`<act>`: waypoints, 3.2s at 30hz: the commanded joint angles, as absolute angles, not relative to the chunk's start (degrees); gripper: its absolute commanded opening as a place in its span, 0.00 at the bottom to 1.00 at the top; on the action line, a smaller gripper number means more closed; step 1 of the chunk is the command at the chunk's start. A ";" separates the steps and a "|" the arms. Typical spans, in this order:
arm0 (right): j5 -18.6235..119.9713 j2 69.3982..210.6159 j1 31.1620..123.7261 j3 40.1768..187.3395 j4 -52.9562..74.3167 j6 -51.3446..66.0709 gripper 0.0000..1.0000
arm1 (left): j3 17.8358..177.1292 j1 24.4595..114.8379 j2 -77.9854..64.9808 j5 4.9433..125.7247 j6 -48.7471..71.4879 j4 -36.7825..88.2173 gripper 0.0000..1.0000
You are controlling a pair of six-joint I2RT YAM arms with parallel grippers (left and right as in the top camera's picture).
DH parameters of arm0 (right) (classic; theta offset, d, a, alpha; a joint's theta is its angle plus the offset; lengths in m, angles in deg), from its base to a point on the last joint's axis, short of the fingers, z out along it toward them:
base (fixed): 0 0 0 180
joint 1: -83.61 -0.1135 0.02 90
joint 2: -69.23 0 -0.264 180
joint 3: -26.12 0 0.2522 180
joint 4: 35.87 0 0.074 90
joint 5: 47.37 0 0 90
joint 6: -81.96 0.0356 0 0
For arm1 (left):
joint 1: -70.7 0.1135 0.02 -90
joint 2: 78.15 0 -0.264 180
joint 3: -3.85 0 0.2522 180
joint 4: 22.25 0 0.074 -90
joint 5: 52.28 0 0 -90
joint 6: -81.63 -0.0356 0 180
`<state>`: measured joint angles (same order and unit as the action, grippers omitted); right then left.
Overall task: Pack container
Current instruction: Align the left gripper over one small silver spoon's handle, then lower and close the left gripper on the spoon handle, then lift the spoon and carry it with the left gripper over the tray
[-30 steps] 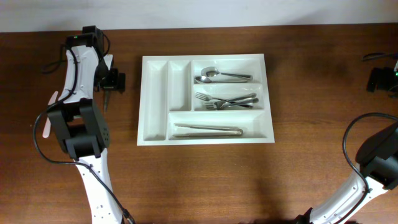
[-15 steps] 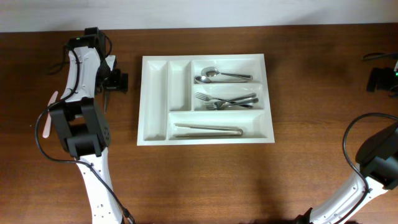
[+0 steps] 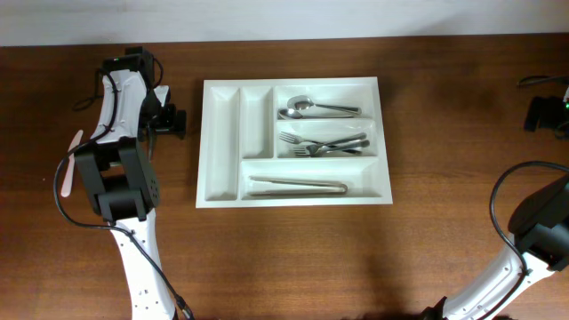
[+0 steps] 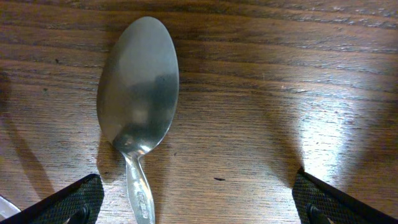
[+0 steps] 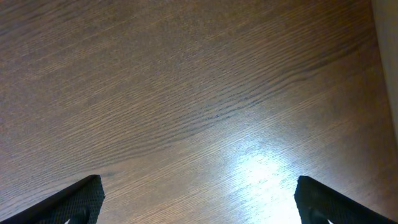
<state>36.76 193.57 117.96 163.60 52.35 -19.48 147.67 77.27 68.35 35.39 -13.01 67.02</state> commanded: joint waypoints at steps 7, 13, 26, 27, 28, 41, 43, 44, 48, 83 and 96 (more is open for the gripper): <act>37.31 192.58 117.76 163.47 52.22 -19.61 0.99 | 147.71 77.35 70.03 35.35 -12.46 66.10 0.80; 37.31 192.58 117.76 163.47 52.22 -19.61 0.99 | 147.71 77.35 70.03 35.32 -12.46 65.84 0.58; 37.31 192.58 117.76 163.47 52.22 -19.61 0.99 | 147.71 77.35 70.03 34.93 -12.49 65.64 0.30; 37.31 192.58 117.76 163.47 52.22 -19.61 0.99 | 147.71 77.35 70.03 34.93 -12.49 65.64 0.30; 37.31 192.58 117.76 163.47 52.22 -19.61 0.99 | 147.71 77.35 70.03 34.93 -12.49 65.64 0.30; 37.31 192.58 117.76 163.47 52.22 -19.61 0.99 | 147.71 77.35 70.03 34.93 -12.46 65.68 0.09; 37.31 192.58 117.76 163.47 52.22 -19.61 0.99 | 147.71 77.35 70.03 34.93 -12.49 65.68 0.04; 37.33 192.58 117.76 163.47 52.22 -19.61 0.99 | 147.71 77.35 70.03 34.93 -12.49 65.68 0.02; 37.31 192.58 117.76 163.47 52.22 -19.61 0.99 | 147.84 77.35 70.01 34.95 -12.49 66.10 0.02; 37.31 192.58 117.76 163.47 52.22 -19.61 0.99 | 174.20 65.20 69.81 48.29 -4.88 88.24 0.02; 37.31 192.58 117.76 163.47 52.22 -19.61 0.99 | 174.18 62.40 69.83 48.24 -3.96 88.22 0.05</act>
<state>36.76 193.57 117.96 163.60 52.37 -19.85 173.35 62.80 69.72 47.41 -5.23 88.00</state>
